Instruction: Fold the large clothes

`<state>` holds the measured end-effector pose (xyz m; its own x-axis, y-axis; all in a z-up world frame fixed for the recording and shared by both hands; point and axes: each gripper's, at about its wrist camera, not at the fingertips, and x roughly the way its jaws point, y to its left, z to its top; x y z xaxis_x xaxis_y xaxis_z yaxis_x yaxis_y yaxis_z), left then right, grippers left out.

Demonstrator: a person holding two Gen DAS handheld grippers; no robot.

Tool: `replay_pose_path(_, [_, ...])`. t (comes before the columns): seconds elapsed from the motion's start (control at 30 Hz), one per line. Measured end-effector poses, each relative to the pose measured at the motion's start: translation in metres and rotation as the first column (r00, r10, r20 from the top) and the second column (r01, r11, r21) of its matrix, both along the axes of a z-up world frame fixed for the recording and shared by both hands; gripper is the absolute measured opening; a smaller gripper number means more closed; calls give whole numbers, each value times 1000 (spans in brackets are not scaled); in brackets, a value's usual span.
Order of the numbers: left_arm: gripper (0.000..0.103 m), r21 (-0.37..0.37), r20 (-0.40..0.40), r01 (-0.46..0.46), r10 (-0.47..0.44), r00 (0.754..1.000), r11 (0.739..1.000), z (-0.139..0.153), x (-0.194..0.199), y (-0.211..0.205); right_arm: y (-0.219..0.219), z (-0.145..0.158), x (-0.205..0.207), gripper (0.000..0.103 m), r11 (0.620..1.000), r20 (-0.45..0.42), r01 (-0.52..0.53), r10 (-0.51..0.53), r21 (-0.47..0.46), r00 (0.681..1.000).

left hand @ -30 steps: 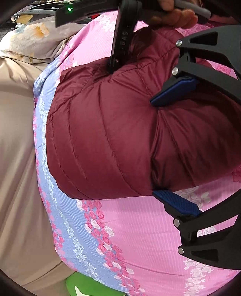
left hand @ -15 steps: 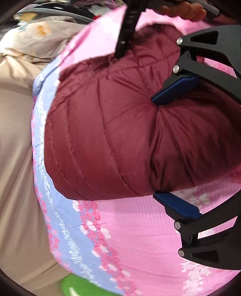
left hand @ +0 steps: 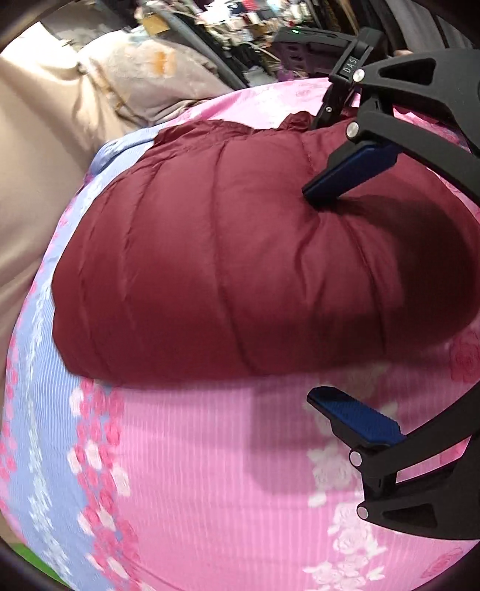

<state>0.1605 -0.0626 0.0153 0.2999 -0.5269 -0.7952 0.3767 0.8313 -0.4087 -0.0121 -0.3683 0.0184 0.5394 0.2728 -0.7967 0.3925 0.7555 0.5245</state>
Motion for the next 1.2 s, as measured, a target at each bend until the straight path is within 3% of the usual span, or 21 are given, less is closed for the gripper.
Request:
replay_pose_path(0.17, [98, 111, 69, 14, -22, 997, 994, 0, -9, -33, 12, 2, 14, 79, 998, -8, -24, 24, -50, 1000])
replay_pose_path(0.3, [98, 149, 95, -7, -7, 995, 989, -1, -10, -42, 25, 3, 22, 81, 995, -16, -29, 28, -91, 999])
replay_pose_path(0.63, [98, 190, 141, -17, -10, 990, 982, -4, -9, -46, 40, 3, 38, 86, 989, -13, -41, 40, -142, 999])
replay_pose_path(0.9, [98, 189, 160, -18, -13, 987, 982, -7, -5, -48, 58, -2, 56, 84, 984, -4, -41, 41, -175, 999])
replay_pose_path(0.97, [97, 172, 161, 0, -28, 987, 985, -5, -3, -47, 60, -2, 57, 61, 985, 8, -42, 43, -166, 999])
replay_pose_path(1.0, [94, 162, 165, 7, -34, 986, 987, -3, -4, -45, 59, -3, 58, 55, 991, 19, -37, 40, -126, 999])
replay_pose_path(1.07, [76, 146, 181, 23, -50, 982, 989, 5, -5, -42, 62, 0, 58, 33, 994, 37, -37, 41, -101, 998])
replay_pose_path(1.17, [52, 87, 201, 55, -71, 977, 995, 24, -5, -31, 69, 17, 58, 22, 988, 63, -35, 45, -148, 997])
replay_pose_path(1.2, [48, 58, 207, 72, -82, 975, 996, 32, -5, -27, 73, 24, 58, 21, 985, 75, -35, 48, -169, 996])
